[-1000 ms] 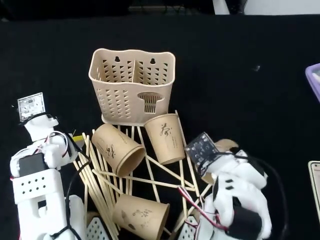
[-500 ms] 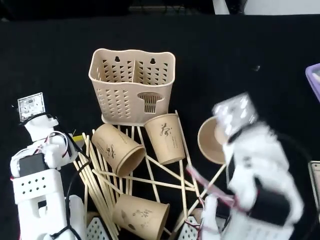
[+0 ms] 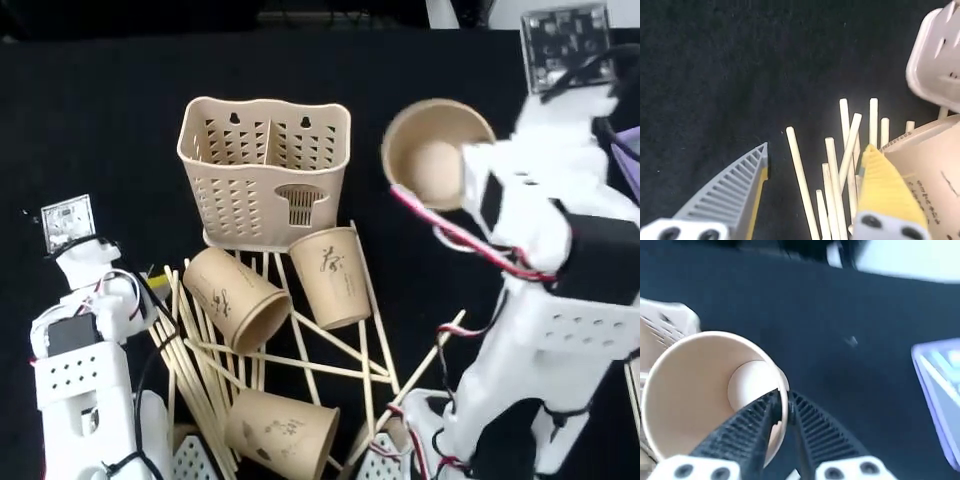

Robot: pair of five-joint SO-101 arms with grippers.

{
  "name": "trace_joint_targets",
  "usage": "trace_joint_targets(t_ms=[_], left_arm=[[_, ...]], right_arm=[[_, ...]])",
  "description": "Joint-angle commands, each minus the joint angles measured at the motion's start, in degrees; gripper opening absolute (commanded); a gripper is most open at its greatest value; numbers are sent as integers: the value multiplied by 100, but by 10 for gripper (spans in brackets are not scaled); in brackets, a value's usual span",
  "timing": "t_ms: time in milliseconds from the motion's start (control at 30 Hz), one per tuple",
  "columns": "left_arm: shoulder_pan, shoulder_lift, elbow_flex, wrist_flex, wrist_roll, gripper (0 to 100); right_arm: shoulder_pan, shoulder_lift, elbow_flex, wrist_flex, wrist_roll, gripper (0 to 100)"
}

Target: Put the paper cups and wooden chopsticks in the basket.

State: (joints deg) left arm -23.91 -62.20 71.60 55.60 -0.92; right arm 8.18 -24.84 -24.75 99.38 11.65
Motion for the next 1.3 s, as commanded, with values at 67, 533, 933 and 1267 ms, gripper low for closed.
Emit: trace_joint_targets(t_ms=[67, 533, 933, 1267], left_arm=[[4, -88, 48, -176, 176, 292], [13, -88, 92, -255, 264, 292], [13, -88, 84, -246, 264, 292], [13, -88, 75, -246, 264, 292]], right_arm=[[-1257, 224, -1341, 132, -712, 11], [-2312, 1525, -1859, -800, -1081, 11], [-2171, 2387, -1895, -1143, -1670, 11], [-2189, 2378, -1859, -958, -1670, 238]])
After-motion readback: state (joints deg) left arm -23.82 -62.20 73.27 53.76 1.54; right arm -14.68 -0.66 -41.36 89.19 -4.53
